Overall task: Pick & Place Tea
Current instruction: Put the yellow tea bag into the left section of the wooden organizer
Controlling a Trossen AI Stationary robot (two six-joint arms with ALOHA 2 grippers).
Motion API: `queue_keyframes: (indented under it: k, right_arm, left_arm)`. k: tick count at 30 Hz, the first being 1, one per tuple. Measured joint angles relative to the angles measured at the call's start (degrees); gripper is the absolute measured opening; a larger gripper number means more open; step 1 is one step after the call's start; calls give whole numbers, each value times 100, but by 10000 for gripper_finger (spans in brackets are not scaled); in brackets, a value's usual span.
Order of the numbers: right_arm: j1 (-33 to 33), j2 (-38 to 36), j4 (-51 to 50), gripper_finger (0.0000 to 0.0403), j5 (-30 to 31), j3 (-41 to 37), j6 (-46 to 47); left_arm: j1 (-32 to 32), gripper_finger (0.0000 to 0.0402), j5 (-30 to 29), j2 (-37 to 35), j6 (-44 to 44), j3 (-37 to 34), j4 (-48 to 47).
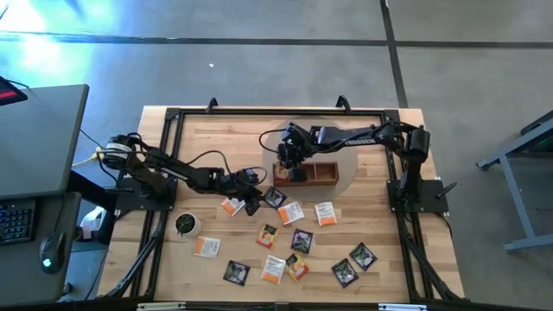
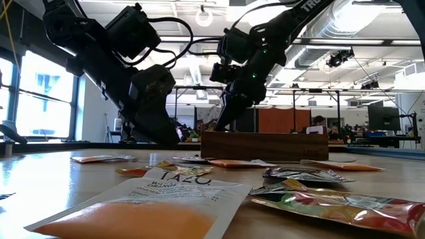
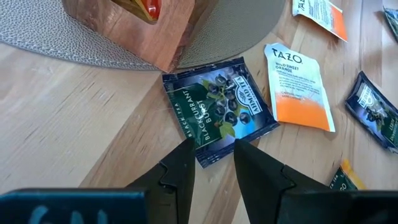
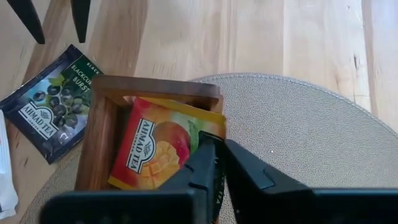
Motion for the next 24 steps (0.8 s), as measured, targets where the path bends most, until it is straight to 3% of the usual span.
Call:
queue_keyframes:
  k: [3, 10, 17, 24]
  right_arm:
    - [0, -12, -4, 5, 1, 0, -2]
    - [0, -256, -192, 3, 8, 0, -212]
    - [248, -555, -603, 2, 599, 9, -1393]
    - [618, -499, -555, 2, 442, 5, -2189]
  left_arm:
    - [0, 111, 1, 0, 2, 0, 0]
    - [0, 111, -2, 0, 15, 0, -1]
    - [0, 111, -5, 0, 15, 0, 0]
    - [0, 111, -13, 0, 15, 0, 4]
